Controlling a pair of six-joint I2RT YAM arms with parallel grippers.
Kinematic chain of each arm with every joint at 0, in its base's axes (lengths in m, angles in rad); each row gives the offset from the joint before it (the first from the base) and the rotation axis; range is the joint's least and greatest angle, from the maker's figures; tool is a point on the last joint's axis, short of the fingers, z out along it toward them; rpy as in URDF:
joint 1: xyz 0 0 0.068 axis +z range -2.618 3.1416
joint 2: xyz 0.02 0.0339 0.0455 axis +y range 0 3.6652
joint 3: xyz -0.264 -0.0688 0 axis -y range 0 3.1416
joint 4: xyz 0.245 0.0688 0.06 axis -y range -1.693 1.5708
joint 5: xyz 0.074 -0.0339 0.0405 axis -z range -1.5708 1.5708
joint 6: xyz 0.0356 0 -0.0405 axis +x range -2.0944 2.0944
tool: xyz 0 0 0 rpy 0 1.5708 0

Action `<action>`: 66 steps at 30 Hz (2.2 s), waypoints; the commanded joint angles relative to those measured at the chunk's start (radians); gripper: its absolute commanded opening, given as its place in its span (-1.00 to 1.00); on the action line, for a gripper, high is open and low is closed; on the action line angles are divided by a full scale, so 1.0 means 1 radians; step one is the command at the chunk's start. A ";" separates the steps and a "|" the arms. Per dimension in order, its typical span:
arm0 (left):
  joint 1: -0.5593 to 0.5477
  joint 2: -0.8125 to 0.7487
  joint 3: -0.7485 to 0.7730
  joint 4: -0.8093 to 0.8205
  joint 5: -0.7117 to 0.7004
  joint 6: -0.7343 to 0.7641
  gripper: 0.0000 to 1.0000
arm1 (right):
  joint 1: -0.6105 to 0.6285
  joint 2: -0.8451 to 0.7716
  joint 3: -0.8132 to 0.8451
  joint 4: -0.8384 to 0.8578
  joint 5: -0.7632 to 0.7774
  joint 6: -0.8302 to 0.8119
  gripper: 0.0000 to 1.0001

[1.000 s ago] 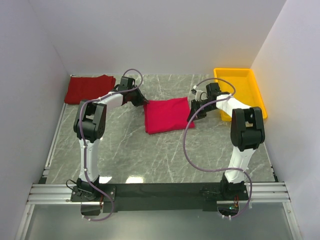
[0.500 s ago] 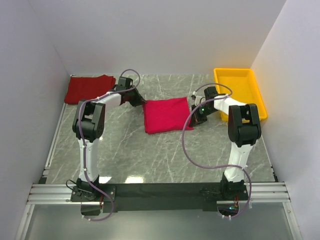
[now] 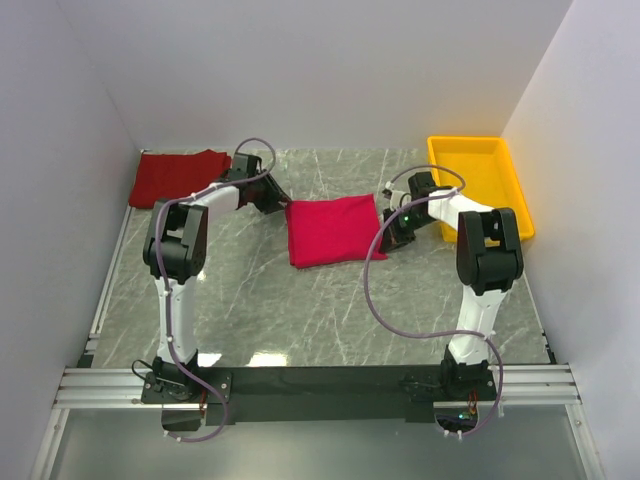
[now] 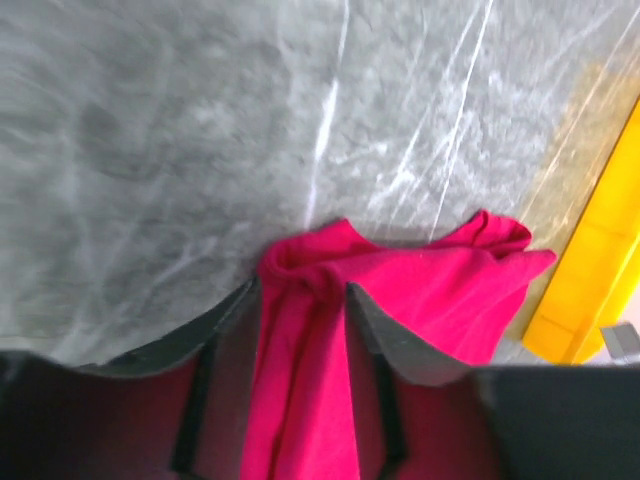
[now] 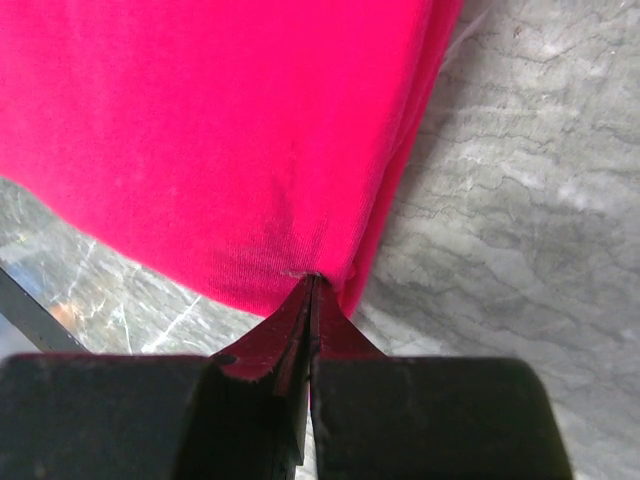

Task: Fold and stack the t-shirts
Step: Fold the tshirt

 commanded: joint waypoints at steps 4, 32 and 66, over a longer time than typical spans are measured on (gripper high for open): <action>0.028 -0.151 0.054 0.017 -0.060 0.070 0.06 | -0.001 -0.134 0.071 -0.010 -0.044 -0.035 -0.95; -0.191 -0.218 -0.468 0.524 0.316 -0.160 -0.21 | 0.071 0.121 0.129 0.024 -0.357 0.126 -0.95; -0.170 -0.658 -0.596 0.342 -0.141 -0.032 0.68 | -0.024 -0.269 0.188 -0.100 -0.084 -0.214 -0.67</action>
